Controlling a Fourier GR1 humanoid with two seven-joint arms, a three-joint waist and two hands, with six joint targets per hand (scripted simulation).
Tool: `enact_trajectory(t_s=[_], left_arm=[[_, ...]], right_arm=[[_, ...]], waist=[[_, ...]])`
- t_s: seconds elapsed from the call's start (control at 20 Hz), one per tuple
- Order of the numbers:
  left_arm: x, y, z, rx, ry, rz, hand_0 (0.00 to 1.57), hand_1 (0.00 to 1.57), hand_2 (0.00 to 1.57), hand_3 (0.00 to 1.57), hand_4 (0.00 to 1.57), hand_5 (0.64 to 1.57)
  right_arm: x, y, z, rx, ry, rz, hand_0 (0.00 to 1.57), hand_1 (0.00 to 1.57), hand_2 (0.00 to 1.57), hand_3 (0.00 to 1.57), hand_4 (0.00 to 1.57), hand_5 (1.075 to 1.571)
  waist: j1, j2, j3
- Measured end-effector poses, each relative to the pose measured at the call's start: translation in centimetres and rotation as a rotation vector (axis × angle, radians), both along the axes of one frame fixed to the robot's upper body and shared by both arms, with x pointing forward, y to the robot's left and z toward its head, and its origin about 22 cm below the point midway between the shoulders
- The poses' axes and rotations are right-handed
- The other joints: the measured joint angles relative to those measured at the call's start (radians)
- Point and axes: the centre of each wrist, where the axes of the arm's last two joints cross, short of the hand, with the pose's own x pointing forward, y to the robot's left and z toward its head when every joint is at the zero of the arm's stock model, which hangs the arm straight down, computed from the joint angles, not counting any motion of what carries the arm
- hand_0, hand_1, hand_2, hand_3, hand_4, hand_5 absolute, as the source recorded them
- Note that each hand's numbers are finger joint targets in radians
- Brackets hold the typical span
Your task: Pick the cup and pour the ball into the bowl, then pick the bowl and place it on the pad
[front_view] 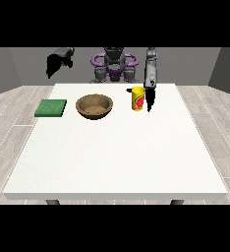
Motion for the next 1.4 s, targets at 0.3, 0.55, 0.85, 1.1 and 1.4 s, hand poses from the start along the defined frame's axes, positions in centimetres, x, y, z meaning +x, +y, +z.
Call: enact_trajectory(t_s=[0.3, 0.55, 0.85, 1.1, 1.4], left_arm=[[-1.2, -0.2, -1.9, 0.125, -0.039, 0.043, 1.31, 1.31, 1.57, 1.57, 1.28, 1.234], [-1.1, -0.5, -2.2, 0.162, -0.067, 0.07, 1.33, 1.33, 1.57, 1.57, 1.29, 1.207], [-0.7, -1.5, -2.0, 0.201, -0.031, 0.055, 1.35, 1.35, 1.57, 1.57, 1.32, 1.159], [1.6, -2.7, 1.0, 0.264, -0.025, 0.048, 1.35, 1.35, 1.57, 1.57, 1.32, 1.172], [4.3, -4.5, 4.9, 0.429, -0.053, 0.095, 1.37, 1.37, 1.57, 1.57, 1.36, 1.233]], right_arm=[[0.1, -1.5, 0.7, 0.001, -0.002, -0.005, 0.0, 0.0, 0.42, 0.67, 0.57, 1.57], [-0.1, -2.9, 0.6, 0.006, -0.012, -0.029, 0.0, 0.0, 0.37, 0.66, 0.59, 1.57], [-0.4, -5.5, -1.1, 0.008, 0.06, -0.059, 0.0, 0.0, 0.4, 0.67, 0.58, 1.57], [-0.5, -7.4, -2.7, 0.014, 0.111, -0.072, 0.0, 0.0, 0.4, 0.64, 0.54, 1.57], [-0.1, -8.8, -2.7, 0.011, 0.107, -0.069, 0.0, 0.0, 0.34, 0.66, 0.55, 1.569]], waist=[[-0.014, 0.006, -0.0002], [-0.014, 0.003, 0.002], [0.003, -0.065, 0.0006], [0.017, -0.116, 0.0008], [-0.003, -0.11, 0.0009]])
